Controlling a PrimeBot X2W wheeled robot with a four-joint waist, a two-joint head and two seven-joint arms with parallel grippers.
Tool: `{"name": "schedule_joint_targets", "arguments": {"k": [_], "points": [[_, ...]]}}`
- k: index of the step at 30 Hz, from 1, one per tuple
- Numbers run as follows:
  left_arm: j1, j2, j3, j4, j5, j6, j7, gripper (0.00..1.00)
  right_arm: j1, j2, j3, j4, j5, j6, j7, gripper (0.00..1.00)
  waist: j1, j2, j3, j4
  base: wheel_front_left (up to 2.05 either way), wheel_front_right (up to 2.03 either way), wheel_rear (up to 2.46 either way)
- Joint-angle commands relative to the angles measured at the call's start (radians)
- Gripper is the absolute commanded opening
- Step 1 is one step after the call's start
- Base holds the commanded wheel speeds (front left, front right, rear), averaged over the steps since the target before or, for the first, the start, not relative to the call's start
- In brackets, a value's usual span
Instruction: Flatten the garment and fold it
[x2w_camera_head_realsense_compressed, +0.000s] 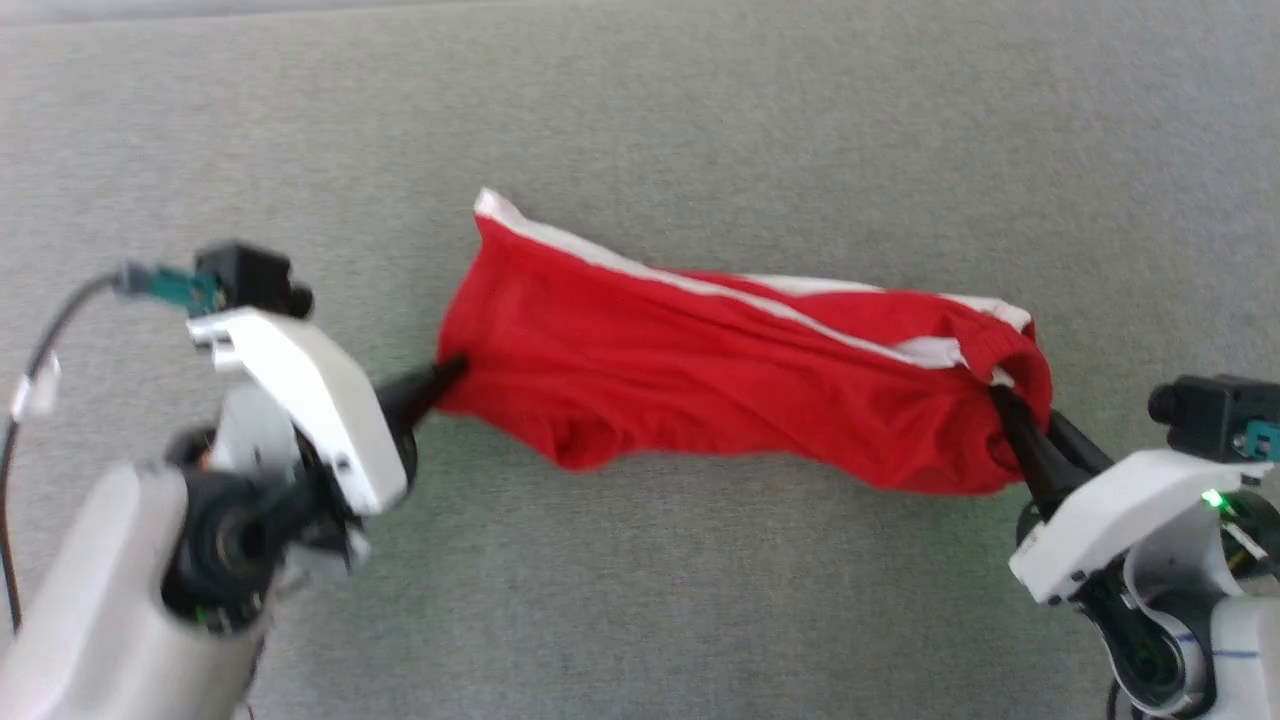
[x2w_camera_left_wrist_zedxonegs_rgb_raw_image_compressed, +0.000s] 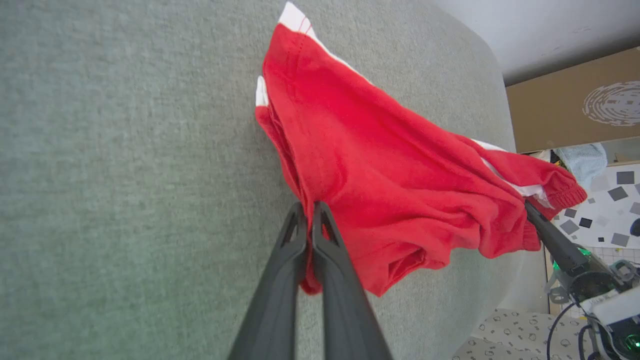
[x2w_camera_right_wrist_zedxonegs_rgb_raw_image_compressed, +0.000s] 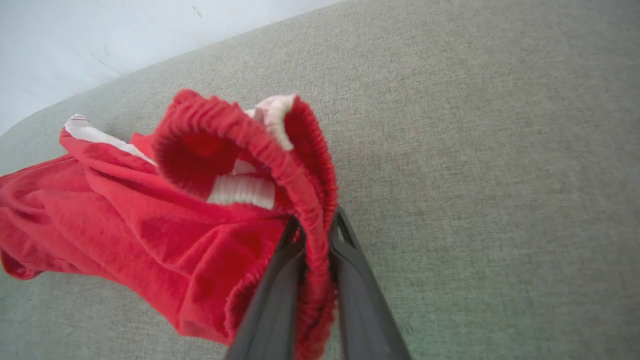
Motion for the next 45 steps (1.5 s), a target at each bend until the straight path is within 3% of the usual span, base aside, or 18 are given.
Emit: {"name": "schedule_joint_targets", "arguments": {"k": [1, 9, 18, 27, 36, 37, 40, 42, 43, 44, 45], "points": [[0.043, -0.001, 0.008, -0.029, -0.012, 0.005, -0.011, 0.0, 0.017, -0.003, -0.012, -0.011, 0.009, -0.002, 0.009, 0.0, 0.0001, 0.0, -0.035, 0.036, 0.0, 0.0, 0.0], [0.248, -0.03, 0.018, -0.181, -0.029, 0.0, -0.098, 0.0, 0.096, -0.003, -0.043, -0.039, 0.038, -0.002, 0.057, 0.0, 0.0001, 0.0, -0.073, 0.069, 0.0, 0.0, 0.0], [0.462, -0.064, 0.017, -0.233, -0.02, -0.01, -0.211, 0.0, 0.183, -0.003, -0.092, -0.056, 0.041, -0.002, 0.126, 0.05, 0.0001, 0.0, -0.106, 0.084, 0.0, 0.0, 0.0], [0.559, -0.092, -0.013, -0.2, 0.003, -0.019, -0.269, 0.0, 0.225, -0.003, -0.118, -0.044, 0.042, -0.002, 0.155, 0.08, 0.0001, 0.0, -0.143, 0.097, 0.0, 0.0, 0.0], [0.501, -0.135, -0.044, -0.067, 0.066, -0.062, -0.361, 0.0, 0.204, -0.003, -0.111, 0.02, 0.037, -0.002, 0.141, 0.09, 0.0001, 0.0, -0.161, 0.111, 0.0, 0.0, 0.0], [0.491, -0.14, -0.049, -0.051, 0.072, -0.066, -0.366, 0.0, 0.199, -0.003, -0.108, 0.027, 0.036, -0.002, 0.139, 0.13, 0.0001, 0.0, -0.16, 0.112, 0.0, 0.0, 0.0], [0.465, -0.154, -0.062, -0.006, 0.083, -0.076, -0.378, 0.0, 0.184, -0.003, -0.1, 0.043, 0.031, -0.002, 0.133, 0.42, 0.0001, 0.0, -0.158, 0.112, 0.0, 0.0, 0.0], [0.452, -0.162, -0.067, 0.017, 0.089, -0.081, -0.387, 0.0, 0.174, -0.003, -0.093, 0.052, 0.025, -0.002, 0.127, 1.0, 0.0001, 0.0, -0.155, 0.111, 0.0, 0.0, 0.0], [0.448, -0.165, -0.071, 0.027, 0.092, -0.084, -0.39, 0.03, 0.171, -0.003, -0.09, 0.056, 0.023, -0.002, 0.123, 1.0, 0.0001, 0.0, -0.154, 0.11, 0.0, 0.0, 0.0], [0.445, -0.167, -0.073, 0.035, 0.093, -0.086, -0.393, 0.15, 0.169, -0.003, -0.088, 0.06, 0.02, -0.002, 0.121, 1.0, 0.0001, 0.0, -0.154, 0.111, 0.0, 0.0, 0.0], [0.443, -0.172, -0.074, 0.04, 0.091, -0.088, -0.396, 0.37, 0.168, -0.003, -0.085, 0.062, 0.018, -0.002, 0.121, 1.0, 0.0001, 0.0, -0.154, 0.111, 0.0, 0.0, 0.0]]}}
